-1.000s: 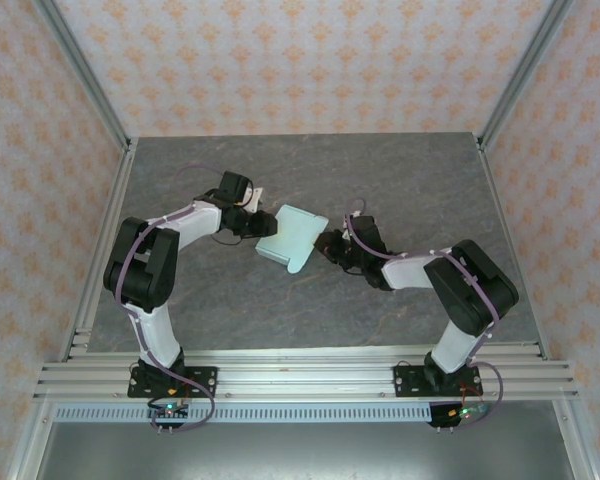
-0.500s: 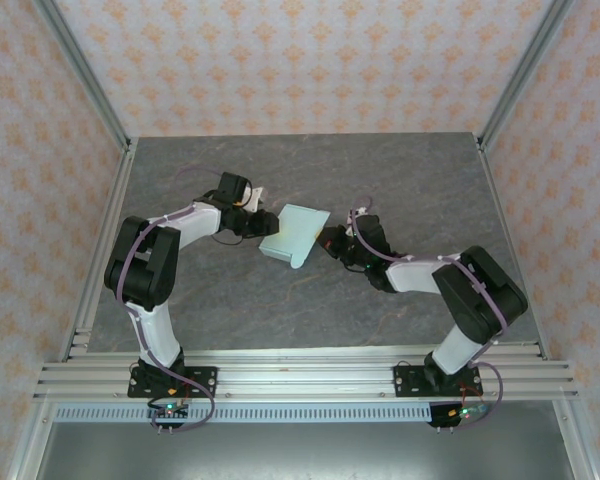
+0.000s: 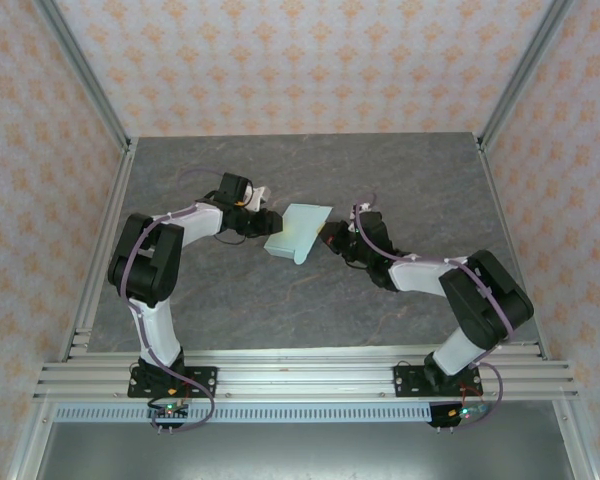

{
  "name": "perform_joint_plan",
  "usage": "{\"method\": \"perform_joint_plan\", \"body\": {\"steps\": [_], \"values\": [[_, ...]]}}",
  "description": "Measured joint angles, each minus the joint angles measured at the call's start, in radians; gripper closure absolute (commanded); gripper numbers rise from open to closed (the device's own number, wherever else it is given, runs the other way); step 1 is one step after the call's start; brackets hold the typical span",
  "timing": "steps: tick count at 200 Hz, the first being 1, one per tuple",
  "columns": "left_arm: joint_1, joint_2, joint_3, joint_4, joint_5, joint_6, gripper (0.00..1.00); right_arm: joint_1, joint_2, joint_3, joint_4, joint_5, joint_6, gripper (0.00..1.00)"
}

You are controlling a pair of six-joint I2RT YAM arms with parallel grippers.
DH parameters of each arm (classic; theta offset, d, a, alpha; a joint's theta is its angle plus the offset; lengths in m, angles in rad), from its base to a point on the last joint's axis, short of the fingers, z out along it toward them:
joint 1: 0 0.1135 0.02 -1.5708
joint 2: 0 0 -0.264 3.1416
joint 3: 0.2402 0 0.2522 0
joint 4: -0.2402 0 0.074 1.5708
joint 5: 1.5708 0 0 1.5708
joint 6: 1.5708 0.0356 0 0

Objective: Fold the paper box

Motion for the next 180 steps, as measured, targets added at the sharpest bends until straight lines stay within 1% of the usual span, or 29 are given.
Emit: {"method": "perform_joint_plan", "body": {"steps": [81,180], "values": [[-0.004,0.023,0.013,0.033,0.015,-0.008,0.64,0.000,-0.010,0.045,-0.039,0.020,-0.016,1.00],[-0.060,0.062,0.020,0.041,0.024,-0.023,0.63,0.002,-0.016,0.129,-0.098,0.047,-0.050,1.00]]}}
